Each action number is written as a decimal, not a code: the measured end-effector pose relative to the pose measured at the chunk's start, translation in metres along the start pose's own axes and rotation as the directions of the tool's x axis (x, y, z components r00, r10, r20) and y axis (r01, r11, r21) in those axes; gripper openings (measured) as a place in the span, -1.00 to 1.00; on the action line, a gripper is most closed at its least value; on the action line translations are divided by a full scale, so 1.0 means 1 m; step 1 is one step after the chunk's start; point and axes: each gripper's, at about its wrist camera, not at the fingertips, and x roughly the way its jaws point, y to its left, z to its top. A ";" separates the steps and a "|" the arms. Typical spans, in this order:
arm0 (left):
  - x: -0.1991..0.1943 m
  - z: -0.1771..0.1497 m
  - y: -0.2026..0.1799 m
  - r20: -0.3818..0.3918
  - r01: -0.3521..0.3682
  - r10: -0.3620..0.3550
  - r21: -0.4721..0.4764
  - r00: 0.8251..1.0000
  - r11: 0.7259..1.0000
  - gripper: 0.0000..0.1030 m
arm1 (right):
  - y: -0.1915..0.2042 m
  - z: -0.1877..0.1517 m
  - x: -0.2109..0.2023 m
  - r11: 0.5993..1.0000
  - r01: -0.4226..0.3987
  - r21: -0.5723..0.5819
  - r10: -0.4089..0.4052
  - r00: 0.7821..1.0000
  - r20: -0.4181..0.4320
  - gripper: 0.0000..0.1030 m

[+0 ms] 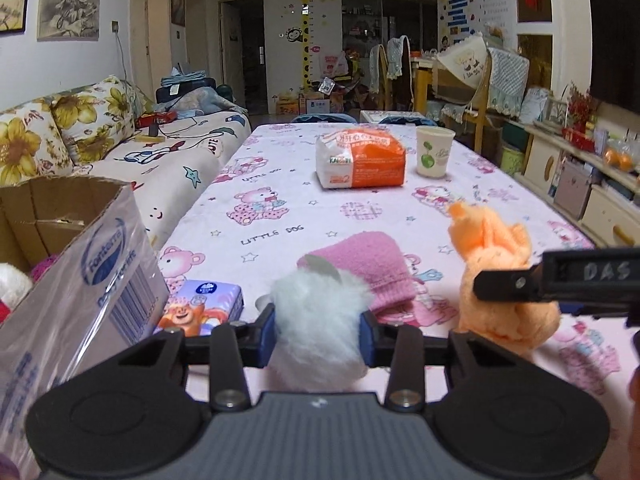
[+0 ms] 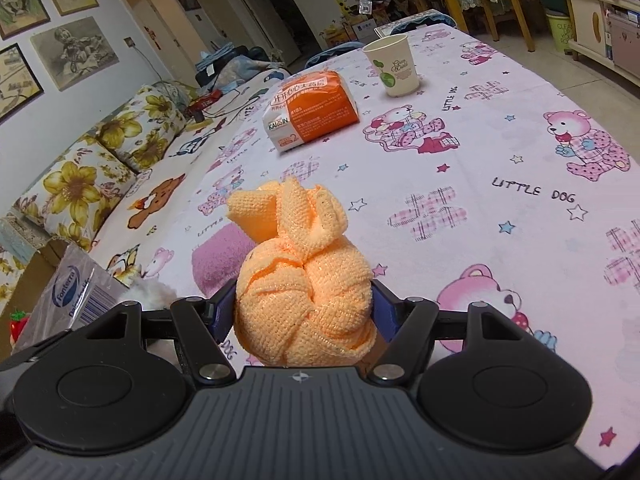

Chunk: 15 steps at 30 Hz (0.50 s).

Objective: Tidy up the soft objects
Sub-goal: 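Close the left tool on the white fluffy pompom and lift it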

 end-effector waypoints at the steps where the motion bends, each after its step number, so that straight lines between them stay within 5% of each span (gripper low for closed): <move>1: -0.003 0.001 0.001 0.002 0.010 -0.010 -0.007 1.000 1.000 -0.24 | 0.000 -0.001 0.000 1.000 0.003 -0.002 -0.003 1.000 -0.001 0.63; 15: -0.042 0.007 0.003 0.097 0.113 -0.109 -0.032 0.989 0.993 -0.24 | 0.004 -0.005 -0.010 0.998 0.025 -0.064 -0.025 1.000 0.007 0.58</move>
